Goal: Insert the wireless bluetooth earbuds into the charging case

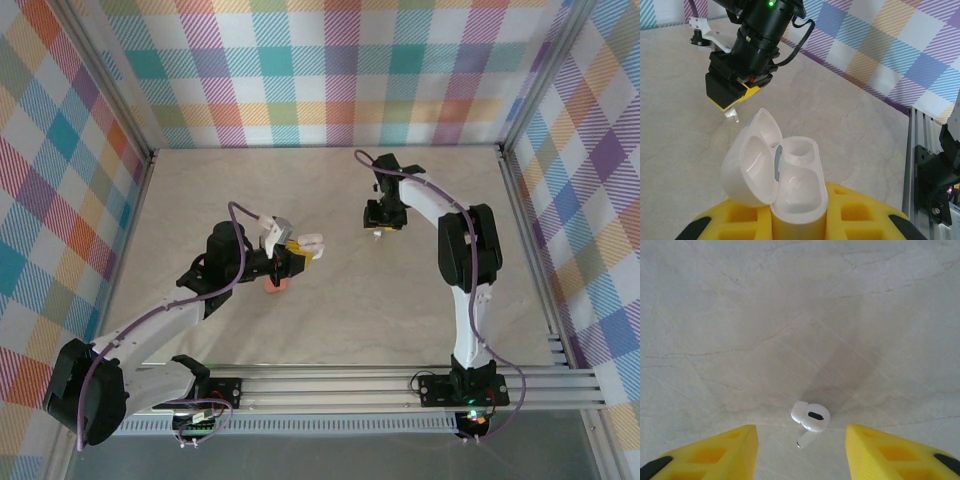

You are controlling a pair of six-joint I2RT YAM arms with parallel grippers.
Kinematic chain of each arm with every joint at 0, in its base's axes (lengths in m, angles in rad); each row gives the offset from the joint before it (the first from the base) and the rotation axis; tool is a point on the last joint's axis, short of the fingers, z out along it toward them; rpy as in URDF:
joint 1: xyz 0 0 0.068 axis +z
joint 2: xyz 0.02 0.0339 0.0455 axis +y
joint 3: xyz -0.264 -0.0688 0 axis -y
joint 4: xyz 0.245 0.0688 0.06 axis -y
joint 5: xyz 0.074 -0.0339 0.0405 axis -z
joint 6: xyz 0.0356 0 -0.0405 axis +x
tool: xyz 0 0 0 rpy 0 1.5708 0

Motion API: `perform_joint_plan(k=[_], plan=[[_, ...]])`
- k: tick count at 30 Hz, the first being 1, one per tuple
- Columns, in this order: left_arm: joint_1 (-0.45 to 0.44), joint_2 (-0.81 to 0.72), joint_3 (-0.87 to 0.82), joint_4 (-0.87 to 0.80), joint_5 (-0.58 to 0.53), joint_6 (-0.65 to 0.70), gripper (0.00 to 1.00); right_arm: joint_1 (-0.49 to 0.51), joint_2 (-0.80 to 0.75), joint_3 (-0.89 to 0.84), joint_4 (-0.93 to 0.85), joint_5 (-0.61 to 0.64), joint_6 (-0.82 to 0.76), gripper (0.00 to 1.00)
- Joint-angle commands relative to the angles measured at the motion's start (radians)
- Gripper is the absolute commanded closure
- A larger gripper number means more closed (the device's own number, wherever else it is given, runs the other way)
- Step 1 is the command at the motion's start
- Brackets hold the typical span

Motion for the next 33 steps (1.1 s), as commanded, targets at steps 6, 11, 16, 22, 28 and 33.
perform_joint_plan(k=[6, 11, 16, 22, 28, 33], plan=[[0.011, -0.008, 0.026, 0.032, 0.027, -0.007, 1.0, 0.018, 0.045, 0.036, -0.061, 0.028, 0.019, 0.52], [0.012, -0.022, 0.02, 0.021, 0.026, -0.001, 1.0, 0.027, 0.068, 0.056, -0.083, 0.041, 0.017, 0.52], [0.011, -0.034, 0.02, 0.005, 0.02, 0.013, 1.0, 0.029, 0.082, 0.065, -0.079, 0.042, 0.013, 0.57], [0.012, -0.045, 0.013, 0.001, 0.02, 0.012, 1.0, 0.029, 0.103, 0.083, -0.085, 0.059, 0.014, 0.58], [0.013, -0.064, 0.004, -0.006, 0.015, 0.016, 1.0, 0.031, 0.115, 0.089, -0.085, 0.061, 0.014, 0.6], [0.013, -0.06, 0.005, -0.008, 0.022, 0.016, 1.0, 0.03, 0.131, 0.093, -0.077, 0.054, 0.003, 0.64]])
